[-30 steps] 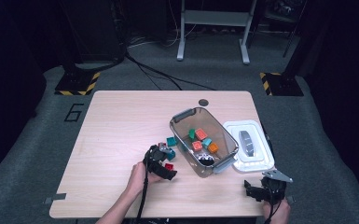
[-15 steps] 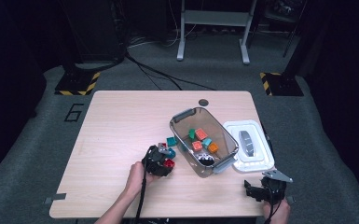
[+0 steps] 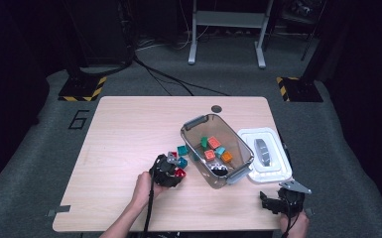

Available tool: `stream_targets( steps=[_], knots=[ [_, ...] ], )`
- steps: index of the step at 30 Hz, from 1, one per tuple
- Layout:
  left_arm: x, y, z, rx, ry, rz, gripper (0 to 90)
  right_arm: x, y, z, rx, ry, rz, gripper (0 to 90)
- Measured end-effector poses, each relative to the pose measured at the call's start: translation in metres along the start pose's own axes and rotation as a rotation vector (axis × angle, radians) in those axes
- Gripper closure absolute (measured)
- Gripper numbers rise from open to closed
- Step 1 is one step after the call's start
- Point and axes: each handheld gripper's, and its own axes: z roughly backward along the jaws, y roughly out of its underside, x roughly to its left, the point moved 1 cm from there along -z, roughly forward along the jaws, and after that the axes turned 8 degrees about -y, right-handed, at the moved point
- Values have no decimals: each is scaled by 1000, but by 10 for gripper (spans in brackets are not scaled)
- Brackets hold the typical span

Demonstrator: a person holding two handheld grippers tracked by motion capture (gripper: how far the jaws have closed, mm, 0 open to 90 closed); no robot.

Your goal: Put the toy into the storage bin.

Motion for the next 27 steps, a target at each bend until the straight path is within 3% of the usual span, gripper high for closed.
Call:
stream_targets(
  steps=[13, 16, 27],
  knots=[
    [18, -5, 32, -58, -7, 22, 592, 0, 0, 0, 0, 0, 0, 6],
    [23, -9, 41, -80, 1, 37, 592, 0, 0, 0, 0, 0, 0, 6],
    [34, -35, 69, -132, -13, 30, 592, 0, 0, 0, 0, 0, 0, 6]
  ],
)
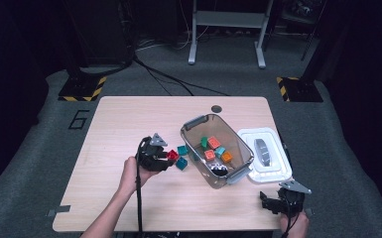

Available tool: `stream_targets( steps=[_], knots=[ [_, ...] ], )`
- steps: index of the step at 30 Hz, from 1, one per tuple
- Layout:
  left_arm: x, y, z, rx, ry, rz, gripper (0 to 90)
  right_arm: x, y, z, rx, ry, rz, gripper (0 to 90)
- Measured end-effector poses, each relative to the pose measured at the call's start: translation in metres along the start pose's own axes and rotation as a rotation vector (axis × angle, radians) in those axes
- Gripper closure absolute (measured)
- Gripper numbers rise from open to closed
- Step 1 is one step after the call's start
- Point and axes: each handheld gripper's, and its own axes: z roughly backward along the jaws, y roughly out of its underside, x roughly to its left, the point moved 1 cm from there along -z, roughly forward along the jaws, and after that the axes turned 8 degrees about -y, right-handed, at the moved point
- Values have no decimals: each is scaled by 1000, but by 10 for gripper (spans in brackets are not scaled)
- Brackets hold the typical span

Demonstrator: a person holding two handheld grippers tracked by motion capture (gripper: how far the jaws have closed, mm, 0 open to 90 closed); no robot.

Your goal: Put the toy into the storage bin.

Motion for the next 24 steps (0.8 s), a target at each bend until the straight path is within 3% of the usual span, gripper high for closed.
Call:
stream_targets(
  steps=[11, 24],
  knots=[
    [-3, -38, 14, -55, -13, -38, 592, 0, 0, 0, 0, 0, 0, 6],
    [-21, -78, 3, -61, 12, -106, 591, 0, 0, 0, 0, 0, -1, 6]
  ],
)
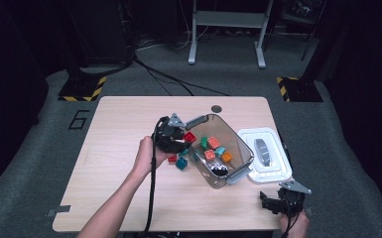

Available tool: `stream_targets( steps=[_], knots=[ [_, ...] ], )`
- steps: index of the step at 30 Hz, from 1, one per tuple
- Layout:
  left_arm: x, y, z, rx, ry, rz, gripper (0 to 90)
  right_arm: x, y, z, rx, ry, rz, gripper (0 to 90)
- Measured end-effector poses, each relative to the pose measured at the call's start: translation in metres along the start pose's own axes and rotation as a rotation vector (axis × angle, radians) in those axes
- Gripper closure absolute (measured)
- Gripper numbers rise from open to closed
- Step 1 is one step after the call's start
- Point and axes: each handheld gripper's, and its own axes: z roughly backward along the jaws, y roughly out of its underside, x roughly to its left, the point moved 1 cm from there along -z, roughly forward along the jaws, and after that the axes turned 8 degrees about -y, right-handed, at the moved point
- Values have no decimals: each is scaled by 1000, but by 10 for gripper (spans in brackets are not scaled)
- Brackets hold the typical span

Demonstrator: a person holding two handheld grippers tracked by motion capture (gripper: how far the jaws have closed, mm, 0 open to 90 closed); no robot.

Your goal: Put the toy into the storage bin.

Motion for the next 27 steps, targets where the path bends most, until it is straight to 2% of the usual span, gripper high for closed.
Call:
stream_targets(
  steps=[13, 19, 27],
  knots=[
    [-25, -15, -26, 60, 57, -52, 591, 0, 0, 0, 0, 0, -2, 6],
    [-28, -15, -31, 97, 80, -62, 590, 0, 0, 0, 0, 0, -3, 7],
    [-32, -14, -31, 110, 93, -71, 586, 0, 0, 0, 0, -1, 1, 7]
  ],
)
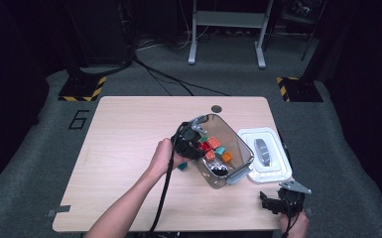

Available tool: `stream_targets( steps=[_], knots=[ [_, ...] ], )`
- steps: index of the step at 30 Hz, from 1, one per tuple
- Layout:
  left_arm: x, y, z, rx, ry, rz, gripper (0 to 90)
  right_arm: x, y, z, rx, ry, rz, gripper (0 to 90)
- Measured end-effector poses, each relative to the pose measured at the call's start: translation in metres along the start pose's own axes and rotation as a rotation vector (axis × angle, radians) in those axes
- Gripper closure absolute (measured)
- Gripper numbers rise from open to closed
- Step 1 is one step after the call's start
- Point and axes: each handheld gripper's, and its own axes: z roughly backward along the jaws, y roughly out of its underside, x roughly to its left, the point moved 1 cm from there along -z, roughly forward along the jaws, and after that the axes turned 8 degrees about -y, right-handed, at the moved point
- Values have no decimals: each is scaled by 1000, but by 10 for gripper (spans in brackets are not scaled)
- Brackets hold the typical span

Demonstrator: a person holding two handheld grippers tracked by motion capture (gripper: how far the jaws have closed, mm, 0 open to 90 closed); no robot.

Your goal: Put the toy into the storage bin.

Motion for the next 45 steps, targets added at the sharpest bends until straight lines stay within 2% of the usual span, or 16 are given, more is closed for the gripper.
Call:
stream_targets(
  steps=[7, 14, 19, 20, 24, 26, 29, 31, 33, 35, 36, 37, 38, 39, 42, 45],
  knots=[
    [0, 3, 3, -2, 4, 3, 534, 1, 0, 0, 2, 1, -8, 7],
    [6, 9, 16, -56, -34, 37, 313, 0, 0, 0, 0, 0, -4, 7],
    [17, 22, 27, -87, -81, 70, 187, 1, 0, 0, 2, 0, -7, 7],
    [20, 26, 29, -88, -86, 70, 179, 1, 0, 0, 2, 0, -7, 7],
    [31, 45, 30, -81, -104, 122, 144, 0, 0, 0, 1, 0, -5, 7],
    [36, 55, 27, -74, -111, 139, 111, 0, 0, 0, 1, 0, -4, 7],
    [43, 71, 20, -55, -150, 163, 47, 0, 0, 0, 0, 0, 0, 7],
    [50, 81, 13, -40, -163, 193, 21, 0, 0, 0, 1, 0, -4, 7],
    [55, 90, 6, -30, -186, 227, 13, 0, 0, 0, 0, 0, -1, 7],
    [58, 97, -1, -15, -218, 243, 11, 0, 0, 0, 0, 0, -1, 7],
    [60, 100, -5, -12, -221, 252, 10, 2, 0, 0, 5, 0, -18, 7],
    [62, 103, -9, -9, -238, 257, 10, 0, 0, 0, 0, 0, 0, 7],
    [63, 105, -13, -11, -276, 259, 10, 1, 0, 0, 1, 1, -8, 7],
    [63, 107, -16, -2, -295, 257, 13, 0, 0, 0, 1, 0, -4, 7],
    [67, 109, -27, -19, -308, 278, 54, 1, 0, 0, 1, 1, -8, 7],
    [71, 108, -38, -2, -320, 306, 80, 0, 0, 0, 1, 0, -4, 7]
  ],
)
